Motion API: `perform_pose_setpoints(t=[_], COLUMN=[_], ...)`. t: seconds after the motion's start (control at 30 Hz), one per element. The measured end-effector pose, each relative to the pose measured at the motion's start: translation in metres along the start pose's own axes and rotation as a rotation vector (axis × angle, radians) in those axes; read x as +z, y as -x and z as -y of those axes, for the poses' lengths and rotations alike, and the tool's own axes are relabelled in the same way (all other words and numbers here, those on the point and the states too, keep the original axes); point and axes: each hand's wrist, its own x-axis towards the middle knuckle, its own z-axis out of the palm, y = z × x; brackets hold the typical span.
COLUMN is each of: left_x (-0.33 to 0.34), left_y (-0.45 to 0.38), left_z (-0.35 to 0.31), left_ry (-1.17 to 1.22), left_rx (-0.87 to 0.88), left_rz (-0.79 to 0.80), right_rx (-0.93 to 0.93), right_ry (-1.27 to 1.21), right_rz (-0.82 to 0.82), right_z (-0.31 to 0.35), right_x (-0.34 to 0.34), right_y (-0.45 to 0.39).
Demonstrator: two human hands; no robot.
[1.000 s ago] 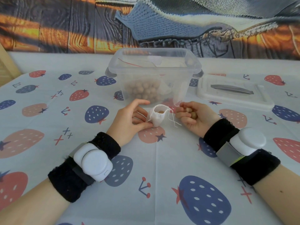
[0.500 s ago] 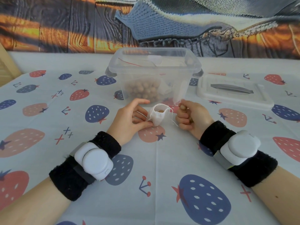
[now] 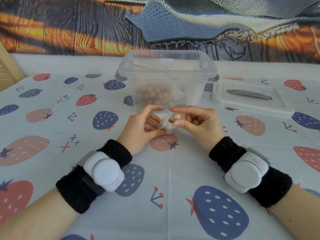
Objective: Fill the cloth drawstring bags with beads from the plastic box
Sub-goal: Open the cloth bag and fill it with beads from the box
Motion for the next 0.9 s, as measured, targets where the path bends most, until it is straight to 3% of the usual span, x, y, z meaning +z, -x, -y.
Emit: perform_pose_setpoints(t=[0.33, 0.7, 0.9], left_x=[0.000, -0.002, -0.001], left_y=[0.000, -0.001, 0.000], left_z=[0.000, 0.001, 0.001], left_ry=[0.012, 0.025, 0.038], left_rx=[-0.013, -0.027, -0.013], left_rz=[-0.005, -0.028, -0.008], right_rx=[-0.085, -0.096, -0.113], right_ry=[0.145, 0.276, 0.492], right_rz=[-0.135, 0.051, -0.020], right_z=[-0.004, -0.014, -0.021], right_x=[-0.002, -0.001, -0.005], right_y=[0.001, -0.001, -0.003])
